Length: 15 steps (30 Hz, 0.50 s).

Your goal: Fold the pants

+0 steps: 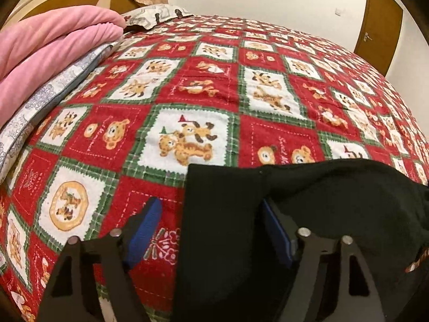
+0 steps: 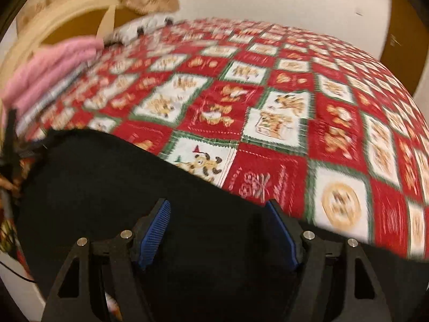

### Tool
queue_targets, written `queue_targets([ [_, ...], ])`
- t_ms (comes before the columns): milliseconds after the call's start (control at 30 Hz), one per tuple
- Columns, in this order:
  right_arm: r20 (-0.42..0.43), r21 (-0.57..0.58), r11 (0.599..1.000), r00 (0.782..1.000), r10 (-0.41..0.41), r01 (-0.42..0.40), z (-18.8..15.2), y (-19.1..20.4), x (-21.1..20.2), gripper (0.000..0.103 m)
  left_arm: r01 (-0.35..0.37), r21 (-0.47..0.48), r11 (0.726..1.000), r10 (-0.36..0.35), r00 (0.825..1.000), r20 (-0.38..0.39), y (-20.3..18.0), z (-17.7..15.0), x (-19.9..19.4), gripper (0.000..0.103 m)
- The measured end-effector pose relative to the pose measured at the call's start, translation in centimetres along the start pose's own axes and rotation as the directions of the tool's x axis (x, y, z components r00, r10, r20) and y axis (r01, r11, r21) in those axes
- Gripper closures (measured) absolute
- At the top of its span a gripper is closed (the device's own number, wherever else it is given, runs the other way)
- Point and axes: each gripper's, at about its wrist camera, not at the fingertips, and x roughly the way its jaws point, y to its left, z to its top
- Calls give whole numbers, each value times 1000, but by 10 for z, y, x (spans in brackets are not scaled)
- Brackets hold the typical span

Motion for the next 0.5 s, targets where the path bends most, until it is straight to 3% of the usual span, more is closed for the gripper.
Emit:
queue_targets([
  [100, -76, -64, 998, 997, -9, 5, 6, -2, 28, 29, 19, 15, 1000, -19, 1000, 0, -4, 0, -1, 43],
  [167, -71, -73, 997, 997, 17, -23, 6, -5, 33, 29, 26, 20, 999, -26, 1000, -1, -8, 1, -2, 50],
  [200, -80, -80, 996, 996, 26, -33, 7, -5, 33, 34, 28, 23, 999, -28, 1000, -1, -9, 2, -1, 55],
  [267, -89, -95, 991, 993, 83, -92, 7, -1, 29, 63, 50, 25, 998, -50, 999, 7, -10, 3, 0, 63],
  [300, -98, -101, 988, 990, 105, -115, 7, 1, 26, 85, 60, 16, 998, -60, 998, 10, -10, 3, 0, 66],
  [333, -109, -108, 987, 988, 111, -123, 6, 4, 23, 93, 64, 3, 998, -64, 998, 12, -9, 3, 0, 67],
  [500, -53, -110, 988, 993, 104, -110, 6, 11, -4, 97, 77, -42, 996, -76, 997, 23, -8, 4, -5, 76],
])
